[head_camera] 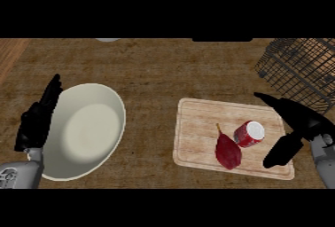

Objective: Pick the can from the cutting board and place it in the tiered basket

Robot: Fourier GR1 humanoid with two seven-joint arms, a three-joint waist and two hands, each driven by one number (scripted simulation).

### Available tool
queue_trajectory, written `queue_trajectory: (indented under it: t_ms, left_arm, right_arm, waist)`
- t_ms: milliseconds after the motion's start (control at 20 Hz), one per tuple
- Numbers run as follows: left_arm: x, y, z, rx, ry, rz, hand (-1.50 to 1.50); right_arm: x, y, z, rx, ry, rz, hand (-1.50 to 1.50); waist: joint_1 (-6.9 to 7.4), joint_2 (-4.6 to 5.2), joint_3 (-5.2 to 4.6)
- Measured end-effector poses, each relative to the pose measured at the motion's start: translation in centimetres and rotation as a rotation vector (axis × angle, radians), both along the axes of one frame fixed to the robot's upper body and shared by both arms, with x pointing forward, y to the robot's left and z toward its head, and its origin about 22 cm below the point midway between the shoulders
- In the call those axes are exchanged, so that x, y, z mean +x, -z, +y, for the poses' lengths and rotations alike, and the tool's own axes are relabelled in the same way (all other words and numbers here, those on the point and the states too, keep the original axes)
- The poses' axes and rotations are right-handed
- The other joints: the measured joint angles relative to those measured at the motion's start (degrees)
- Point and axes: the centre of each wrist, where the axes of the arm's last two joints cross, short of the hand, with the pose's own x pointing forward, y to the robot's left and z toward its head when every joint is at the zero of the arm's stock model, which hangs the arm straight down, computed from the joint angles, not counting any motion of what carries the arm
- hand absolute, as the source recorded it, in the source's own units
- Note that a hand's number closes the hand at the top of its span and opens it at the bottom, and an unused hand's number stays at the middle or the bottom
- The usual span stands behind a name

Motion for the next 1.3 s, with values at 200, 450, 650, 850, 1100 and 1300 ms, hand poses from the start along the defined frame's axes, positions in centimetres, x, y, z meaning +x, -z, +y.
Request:
queue_trajectory:
  t_ms: [200,450,650,850,1100,1300]
  left_arm:
    - [0.1,0.7,-0.7,-0.004,0.001,0.003,0.00]
    - [0.3,-0.2,-0.8,-0.003,0.005,0.003,0.00]
    - [0.7,0.4,-1.0,0.003,0.005,0.002,0.00]
    - [0.0,0.5,-1.1,-0.001,0.003,0.004,0.00]
    - [-0.5,0.4,-0.8,0.003,0.006,0.004,0.00]
    - [0.4,0.6,-0.5,0.008,0.001,-0.004,0.00]
  right_arm:
    - [-0.1,0.9,0.2,-0.014,0.004,0.014,-1.50]
    - [0.0,2.1,0.5,-0.017,0.018,0.042,-1.50]
    - [0.5,2.2,0.1,-0.013,0.023,0.052,-1.50]
    - [0.6,3.8,0.4,-0.029,0.022,0.079,-1.50]
    - [1.0,5.1,0.8,-0.022,0.024,0.100,-1.50]
    - [1.4,6.6,2.0,-0.021,0.015,0.123,-1.50]
  waist:
    - [0.02,0.01,0.01]
    - [0.07,0.01,0.00]
    - [0.03,0.03,0.01]
    - [0.12,0.02,0.01]
    - [0.12,0.03,0.01]
    - [0.08,0.03,0.03]
